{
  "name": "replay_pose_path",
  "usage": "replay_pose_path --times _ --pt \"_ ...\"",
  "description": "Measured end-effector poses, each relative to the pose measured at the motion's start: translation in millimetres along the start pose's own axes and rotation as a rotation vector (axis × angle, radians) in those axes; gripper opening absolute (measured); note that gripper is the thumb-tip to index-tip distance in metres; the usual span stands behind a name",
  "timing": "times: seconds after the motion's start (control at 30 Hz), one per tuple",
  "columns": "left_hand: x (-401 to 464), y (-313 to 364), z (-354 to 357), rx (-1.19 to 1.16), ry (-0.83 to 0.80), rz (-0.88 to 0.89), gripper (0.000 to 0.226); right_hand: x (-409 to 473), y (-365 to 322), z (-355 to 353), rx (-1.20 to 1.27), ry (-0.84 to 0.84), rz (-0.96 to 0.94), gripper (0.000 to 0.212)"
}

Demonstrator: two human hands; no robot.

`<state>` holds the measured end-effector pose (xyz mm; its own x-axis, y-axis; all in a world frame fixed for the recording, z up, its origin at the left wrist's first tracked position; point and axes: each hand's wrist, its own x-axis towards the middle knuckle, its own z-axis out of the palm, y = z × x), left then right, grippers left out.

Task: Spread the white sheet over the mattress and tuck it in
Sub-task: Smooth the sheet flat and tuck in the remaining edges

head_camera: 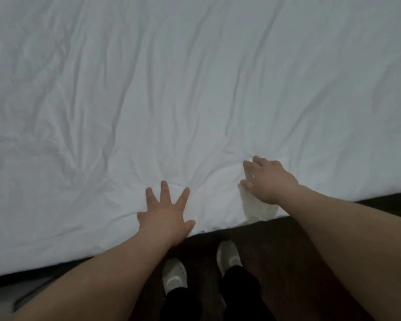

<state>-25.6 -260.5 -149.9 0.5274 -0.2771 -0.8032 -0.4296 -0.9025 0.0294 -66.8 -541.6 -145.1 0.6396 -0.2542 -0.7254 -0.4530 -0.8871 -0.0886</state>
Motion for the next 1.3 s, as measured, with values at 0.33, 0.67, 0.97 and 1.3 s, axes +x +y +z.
replay_pose_path --times 0.33,0.67,0.97,1.3 --pt "72.1 197.3 -87.2 -0.116 0.385 0.126 0.077 78.2 137.5 -86.3 0.027 0.263 0.086 0.065" --pt "46.7 408.9 -43.8 -0.111 -0.074 0.039 0.083 16.9 387.2 -68.1 -0.035 -0.091 -0.054 0.063" --pt "89.1 539.3 -125.2 -0.177 0.09 0.2 0.075 45.9 488.0 -120.9 -0.002 -0.048 0.046 0.074" --pt "79.1 603.4 -139.6 0.029 -0.282 0.428 0.061 22.2 557.3 -129.9 0.175 -0.005 0.32 0.062"
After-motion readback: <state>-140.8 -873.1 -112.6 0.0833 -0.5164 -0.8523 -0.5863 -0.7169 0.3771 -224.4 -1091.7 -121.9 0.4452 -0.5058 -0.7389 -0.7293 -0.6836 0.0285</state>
